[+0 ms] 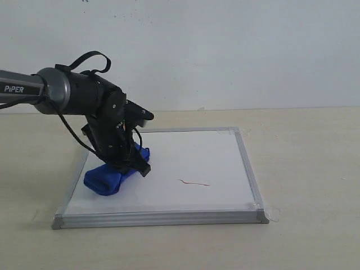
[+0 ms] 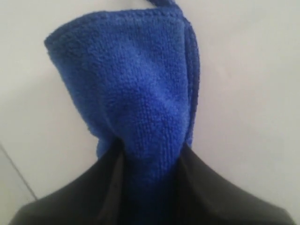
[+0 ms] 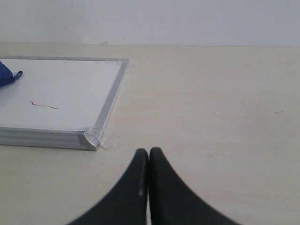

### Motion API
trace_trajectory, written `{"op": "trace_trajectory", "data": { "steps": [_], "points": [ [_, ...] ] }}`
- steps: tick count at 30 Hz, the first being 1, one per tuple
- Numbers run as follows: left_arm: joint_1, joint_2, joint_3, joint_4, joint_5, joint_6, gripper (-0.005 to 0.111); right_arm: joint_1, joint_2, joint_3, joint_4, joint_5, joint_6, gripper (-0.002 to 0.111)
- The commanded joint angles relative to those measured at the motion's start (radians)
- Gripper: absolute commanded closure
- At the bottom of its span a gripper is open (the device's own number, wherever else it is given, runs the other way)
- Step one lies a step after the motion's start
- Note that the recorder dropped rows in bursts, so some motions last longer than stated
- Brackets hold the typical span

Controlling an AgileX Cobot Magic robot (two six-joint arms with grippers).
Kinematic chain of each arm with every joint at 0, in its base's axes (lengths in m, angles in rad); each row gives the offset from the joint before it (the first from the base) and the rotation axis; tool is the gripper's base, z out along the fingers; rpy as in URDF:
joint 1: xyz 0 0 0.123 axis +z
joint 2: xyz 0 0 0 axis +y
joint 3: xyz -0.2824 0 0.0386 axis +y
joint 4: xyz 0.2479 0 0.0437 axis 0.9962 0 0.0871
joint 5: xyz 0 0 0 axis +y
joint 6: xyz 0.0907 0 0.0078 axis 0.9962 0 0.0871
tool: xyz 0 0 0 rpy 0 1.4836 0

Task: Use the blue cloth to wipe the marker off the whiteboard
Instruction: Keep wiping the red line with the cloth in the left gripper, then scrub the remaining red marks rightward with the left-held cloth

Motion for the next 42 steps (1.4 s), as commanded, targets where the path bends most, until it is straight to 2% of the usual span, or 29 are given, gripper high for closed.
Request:
{"op": "trace_trajectory", "data": {
  "steps": [1, 8, 10, 13, 16, 21, 23, 26, 29, 33, 39, 42],
  "points": [
    [-0.007, -0.001, 0.003, -0.105, -0.002, -0.002, 0.103, -0.002, -0.004, 0.0, 0.0, -0.006, 0.0, 0.108],
    [-0.115, 0.012, 0.003, -0.363, -0.109, 0.186, 0.103, -0.002, -0.004, 0.0, 0.0, -0.006, 0.0, 0.108],
    [-0.145, 0.012, 0.003, -0.402, -0.129, 0.246, 0.103, -0.002, -0.004, 0.0, 0.0, -0.006, 0.0, 0.108],
    [-0.154, 0.01, 0.003, -0.384, -0.129, 0.262, 0.103, -0.002, -0.004, 0.0, 0.0, -0.006, 0.0, 0.108],
    [-0.11, 0.01, 0.003, -0.352, -0.092, 0.253, 0.103, -0.002, -0.004, 0.0, 0.0, -0.006, 0.0, 0.108],
    [0.023, 0.01, 0.003, -0.333, -0.029, 0.201, 0.103, -0.002, -0.004, 0.0, 0.0, -0.006, 0.0, 0.108],
    [0.066, 0.01, 0.003, -0.373, -0.029, 0.177, 0.103, -0.002, -0.004, 0.0, 0.0, -0.006, 0.0, 0.108],
    [0.076, 0.01, 0.005, -0.448, -0.04, 0.212, 0.103, -0.002, -0.004, 0.0, 0.0, -0.006, 0.0, 0.108],
    [0.044, 0.01, 0.005, -0.547, -0.049, 0.281, 0.103, -0.002, -0.004, 0.0, 0.0, -0.006, 0.0, 0.108],
    [-0.026, 0.01, 0.003, -0.608, -0.064, 0.349, 0.103, -0.002, -0.004, 0.0, 0.0, -0.006, 0.0, 0.108],
    [-0.161, 0.01, 0.003, -0.621, -0.14, 0.361, 0.103, -0.002, -0.004, 0.0, 0.0, -0.006, 0.0, 0.108],
    [-0.188, 0.01, 0.003, -0.613, -0.154, 0.39, 0.103, -0.002, -0.004, 0.0, 0.0, -0.006, 0.0, 0.108]
  ]
}}
